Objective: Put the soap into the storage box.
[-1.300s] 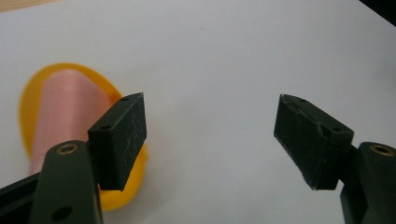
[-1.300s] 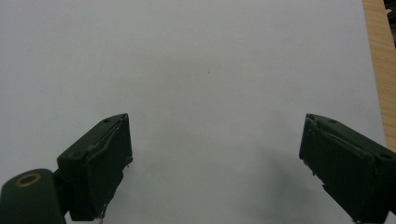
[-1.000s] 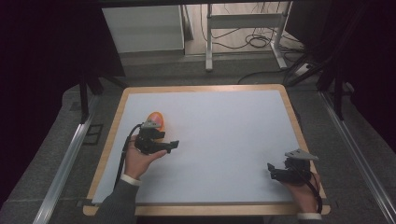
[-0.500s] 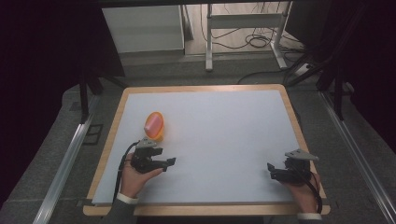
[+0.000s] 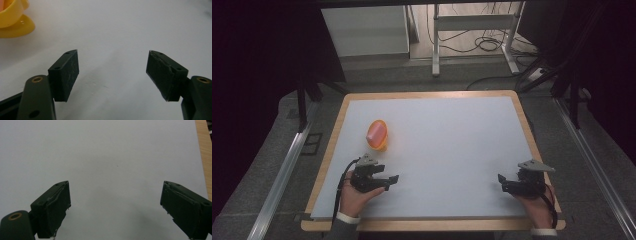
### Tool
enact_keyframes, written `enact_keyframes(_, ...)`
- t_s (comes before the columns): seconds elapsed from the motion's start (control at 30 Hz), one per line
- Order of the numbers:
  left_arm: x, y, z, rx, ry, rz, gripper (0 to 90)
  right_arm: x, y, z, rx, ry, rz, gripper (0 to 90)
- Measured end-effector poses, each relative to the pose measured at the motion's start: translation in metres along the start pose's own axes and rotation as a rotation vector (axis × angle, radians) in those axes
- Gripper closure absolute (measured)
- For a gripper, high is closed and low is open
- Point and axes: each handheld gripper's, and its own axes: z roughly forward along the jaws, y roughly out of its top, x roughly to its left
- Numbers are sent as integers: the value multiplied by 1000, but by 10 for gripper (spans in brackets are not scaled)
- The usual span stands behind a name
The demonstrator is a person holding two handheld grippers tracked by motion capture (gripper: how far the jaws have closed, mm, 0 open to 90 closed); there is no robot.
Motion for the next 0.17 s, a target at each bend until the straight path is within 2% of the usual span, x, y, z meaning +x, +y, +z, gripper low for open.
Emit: enact_keyframes(0.17, 0, 0, 0, -2, -2, -1, 264, 3, 1, 0, -11, 21, 6, 87)
